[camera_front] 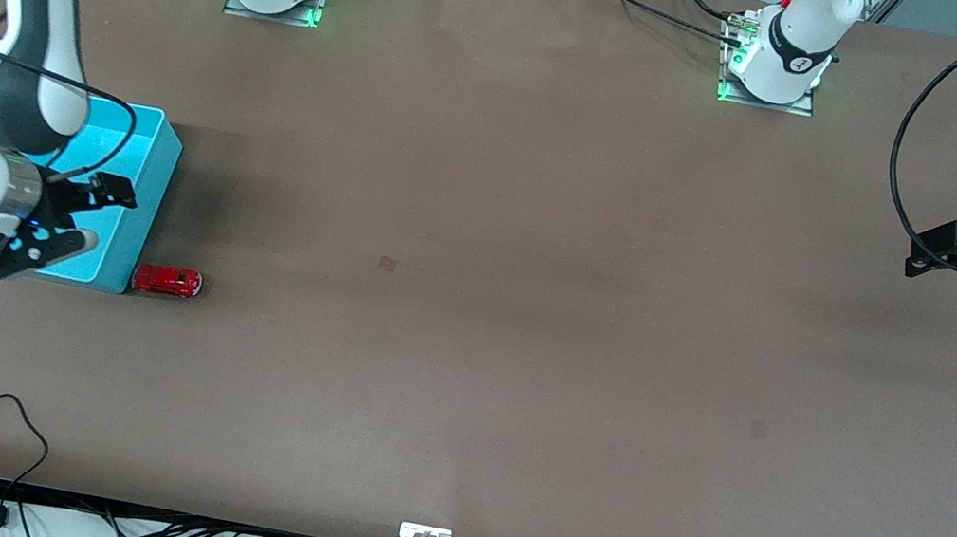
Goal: Wind red beetle toy and store in blue box
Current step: 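Reach the right gripper down to the red car beside the box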
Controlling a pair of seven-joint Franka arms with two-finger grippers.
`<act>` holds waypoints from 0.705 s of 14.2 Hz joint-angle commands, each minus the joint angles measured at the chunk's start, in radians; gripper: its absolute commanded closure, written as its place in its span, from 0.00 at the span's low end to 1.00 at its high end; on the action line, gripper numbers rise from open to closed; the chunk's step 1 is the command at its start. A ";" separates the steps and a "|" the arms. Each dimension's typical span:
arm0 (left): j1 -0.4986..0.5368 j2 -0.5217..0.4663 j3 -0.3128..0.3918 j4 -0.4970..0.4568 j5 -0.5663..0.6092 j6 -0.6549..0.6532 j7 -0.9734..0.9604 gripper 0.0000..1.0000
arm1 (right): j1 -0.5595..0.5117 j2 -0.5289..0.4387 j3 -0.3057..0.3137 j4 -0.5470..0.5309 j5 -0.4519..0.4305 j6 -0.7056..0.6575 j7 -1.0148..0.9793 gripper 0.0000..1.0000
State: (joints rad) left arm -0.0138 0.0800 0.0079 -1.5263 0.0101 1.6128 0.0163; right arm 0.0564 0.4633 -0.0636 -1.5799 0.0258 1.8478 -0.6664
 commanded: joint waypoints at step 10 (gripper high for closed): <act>-0.018 -0.117 0.021 -0.149 -0.016 -0.002 -0.024 0.00 | -0.055 0.072 0.054 -0.284 -0.066 0.543 -0.789 0.00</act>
State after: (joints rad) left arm -0.0230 -0.0388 0.0218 -1.6907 0.0032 1.6402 0.0056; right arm 0.0255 0.5200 -0.0176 -1.8581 -0.0294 2.3478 -1.3352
